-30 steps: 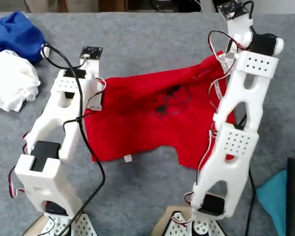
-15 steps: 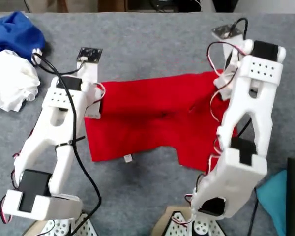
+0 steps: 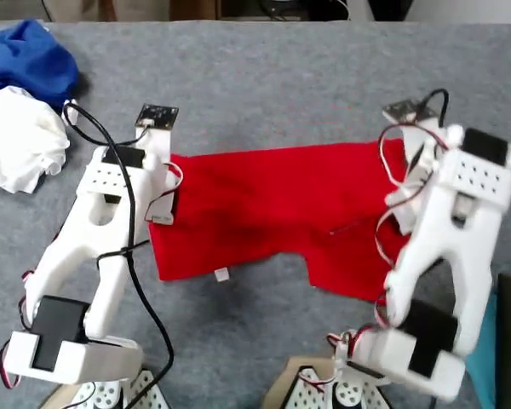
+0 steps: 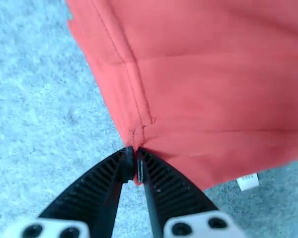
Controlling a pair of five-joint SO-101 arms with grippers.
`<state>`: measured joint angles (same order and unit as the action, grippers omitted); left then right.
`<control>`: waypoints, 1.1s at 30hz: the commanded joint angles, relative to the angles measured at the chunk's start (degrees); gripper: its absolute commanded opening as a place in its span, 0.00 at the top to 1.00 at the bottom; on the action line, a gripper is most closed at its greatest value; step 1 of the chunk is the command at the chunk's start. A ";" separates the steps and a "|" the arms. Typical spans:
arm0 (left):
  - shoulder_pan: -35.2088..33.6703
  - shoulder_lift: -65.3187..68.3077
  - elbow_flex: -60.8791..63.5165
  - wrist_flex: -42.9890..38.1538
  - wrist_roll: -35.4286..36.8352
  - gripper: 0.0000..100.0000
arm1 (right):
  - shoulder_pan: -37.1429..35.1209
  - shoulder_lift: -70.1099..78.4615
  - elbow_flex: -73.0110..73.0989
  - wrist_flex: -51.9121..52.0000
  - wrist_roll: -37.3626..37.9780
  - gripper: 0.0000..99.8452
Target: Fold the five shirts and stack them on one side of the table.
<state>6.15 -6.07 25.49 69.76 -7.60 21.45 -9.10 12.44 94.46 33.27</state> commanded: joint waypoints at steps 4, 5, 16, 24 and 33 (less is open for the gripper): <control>2.90 -2.59 0.44 1.67 0.70 0.98 | 3.47 -9.80 10.59 -3.52 2.11 1.00; 2.90 -2.59 0.44 1.67 0.70 0.98 | 4.26 -10.15 12.00 -3.96 2.11 1.00; 2.90 -2.59 -0.09 6.77 0.44 0.98 | 7.16 -10.59 20.62 -7.56 3.16 1.00; 2.99 -2.59 -1.23 11.69 0.44 0.98 | 7.16 -10.24 20.79 -9.05 3.25 1.00; 4.66 -2.07 -5.98 15.12 0.44 0.98 | 7.08 -10.24 22.20 -12.13 4.57 1.00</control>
<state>9.14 -6.24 22.42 84.18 -7.43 27.96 -17.27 34.42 83.38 37.14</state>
